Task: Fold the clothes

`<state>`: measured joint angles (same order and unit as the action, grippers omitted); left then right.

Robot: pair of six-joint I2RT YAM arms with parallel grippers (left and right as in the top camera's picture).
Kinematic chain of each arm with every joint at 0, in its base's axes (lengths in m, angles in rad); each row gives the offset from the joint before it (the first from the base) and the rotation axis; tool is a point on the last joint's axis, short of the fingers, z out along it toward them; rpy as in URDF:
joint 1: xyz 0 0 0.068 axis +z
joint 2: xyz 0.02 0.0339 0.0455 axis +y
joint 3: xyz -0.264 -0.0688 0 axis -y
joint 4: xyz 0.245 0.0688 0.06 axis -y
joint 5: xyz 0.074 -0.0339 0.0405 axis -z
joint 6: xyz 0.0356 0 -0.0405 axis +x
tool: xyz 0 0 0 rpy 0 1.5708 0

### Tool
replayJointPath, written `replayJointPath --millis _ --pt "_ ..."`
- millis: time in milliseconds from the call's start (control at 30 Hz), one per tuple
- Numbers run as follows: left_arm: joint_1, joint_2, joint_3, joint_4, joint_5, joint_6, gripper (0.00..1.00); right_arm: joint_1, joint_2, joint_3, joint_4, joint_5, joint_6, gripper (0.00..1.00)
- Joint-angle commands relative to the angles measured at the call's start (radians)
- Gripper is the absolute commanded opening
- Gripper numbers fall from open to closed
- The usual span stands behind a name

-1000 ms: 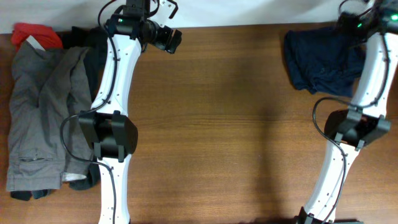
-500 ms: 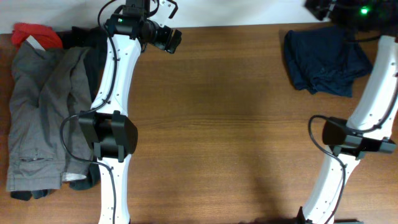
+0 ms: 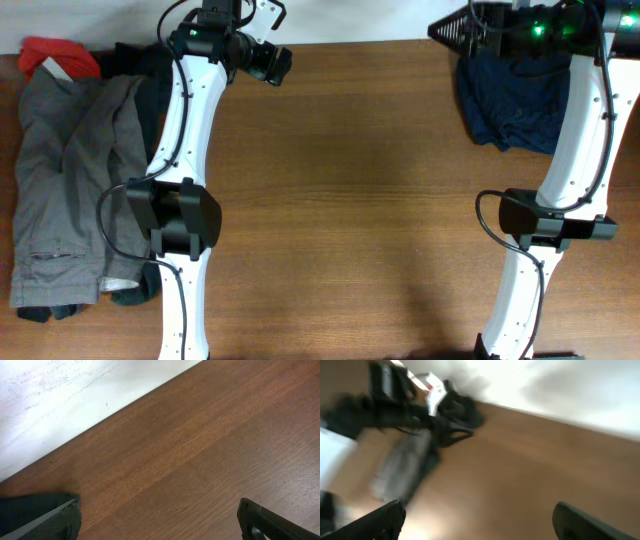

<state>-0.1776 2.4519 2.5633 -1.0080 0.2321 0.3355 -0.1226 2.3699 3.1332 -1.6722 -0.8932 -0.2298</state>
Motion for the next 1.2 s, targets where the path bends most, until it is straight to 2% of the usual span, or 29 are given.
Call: replayJointPath --millis 0,167,300,400,600,767,1000,1100,1167 --pt "-0.003 0.002 0.004 0.001 0.008 -0.010 0.99 0.086 -0.083 0.007 0.058 0.185 -0.286 0.99" --pt "-0.003 0.002 0.004 0.001 0.008 -0.010 0.99 0.158 -0.197 -0.012 0.173 0.254 -0.290 0.98" --pt "-0.003 0.002 0.004 0.002 0.008 -0.010 0.99 0.196 -0.322 -0.146 0.264 0.382 -0.290 0.99" --pt "-0.003 0.002 0.004 0.002 0.008 -0.010 0.99 0.201 -0.490 -0.402 0.391 0.423 -0.287 0.99" --pt "-0.003 0.002 0.004 0.001 0.008 -0.010 0.99 0.188 -0.801 -0.977 0.790 0.438 -0.271 0.99" --pt "-0.004 0.002 0.004 0.001 0.008 -0.010 0.99 0.126 -1.078 -1.507 1.188 0.437 -0.054 0.98" --pt "-0.003 0.002 0.004 0.001 0.008 -0.010 0.99 0.095 -1.419 -2.055 1.434 0.436 -0.028 0.99" --pt "-0.003 0.002 0.004 0.001 0.008 -0.010 0.99 0.078 -1.569 -2.273 1.530 0.489 0.105 0.99" --pt "-0.004 0.002 0.004 0.002 0.008 -0.010 0.99 0.066 -1.667 -2.410 1.592 0.498 0.134 0.99"
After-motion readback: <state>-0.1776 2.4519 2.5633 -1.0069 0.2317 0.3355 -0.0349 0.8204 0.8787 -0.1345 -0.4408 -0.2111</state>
